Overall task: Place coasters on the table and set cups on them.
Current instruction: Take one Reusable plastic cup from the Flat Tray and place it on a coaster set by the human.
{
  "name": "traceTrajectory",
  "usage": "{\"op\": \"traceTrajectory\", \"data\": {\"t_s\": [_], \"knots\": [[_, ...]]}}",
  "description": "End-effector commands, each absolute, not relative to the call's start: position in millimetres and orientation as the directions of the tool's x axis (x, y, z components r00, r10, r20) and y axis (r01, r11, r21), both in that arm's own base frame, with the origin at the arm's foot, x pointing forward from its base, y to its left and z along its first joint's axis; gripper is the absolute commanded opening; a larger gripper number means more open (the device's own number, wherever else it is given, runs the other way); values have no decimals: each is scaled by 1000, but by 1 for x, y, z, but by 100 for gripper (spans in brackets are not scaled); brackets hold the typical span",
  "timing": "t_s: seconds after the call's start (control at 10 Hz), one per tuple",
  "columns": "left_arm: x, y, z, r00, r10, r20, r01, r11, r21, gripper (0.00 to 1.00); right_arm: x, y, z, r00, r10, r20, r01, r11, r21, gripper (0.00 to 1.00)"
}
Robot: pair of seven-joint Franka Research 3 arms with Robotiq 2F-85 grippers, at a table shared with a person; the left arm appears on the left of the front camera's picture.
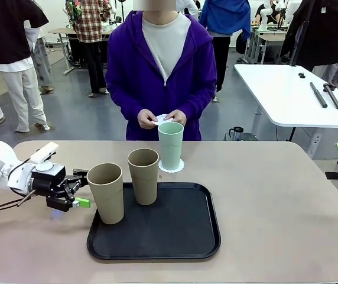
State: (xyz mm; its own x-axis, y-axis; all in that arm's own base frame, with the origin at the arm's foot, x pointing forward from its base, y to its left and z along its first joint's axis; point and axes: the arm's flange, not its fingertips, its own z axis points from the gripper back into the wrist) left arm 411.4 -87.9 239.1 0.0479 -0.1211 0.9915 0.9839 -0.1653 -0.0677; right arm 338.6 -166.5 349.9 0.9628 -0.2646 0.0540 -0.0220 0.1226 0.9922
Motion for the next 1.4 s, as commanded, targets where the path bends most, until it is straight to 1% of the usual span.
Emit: {"op": "traceTrajectory", "data": {"t_s": [0.0, 0.7, 1.0, 1.3], "knots": [[412, -99, 235, -2, -106, 994, 987, -158, -15, 100, 335, -167, 351, 966, -253, 59, -28, 124, 992, 100], [414, -118, 216, 9, -121, 993, 980, -198, -33, 100, 335, -167, 351, 966, -253, 59, -28, 124, 992, 100], [408, -131, 211, -7, -133, 991, 972, -232, -24, 100, 335, -167, 351, 966, -253, 59, -28, 124, 992, 100], [405, -141, 210, -55, -108, 993, 966, -255, 26, 100, 335, -167, 351, 966, -253, 59, -28, 124, 992, 100]]}}
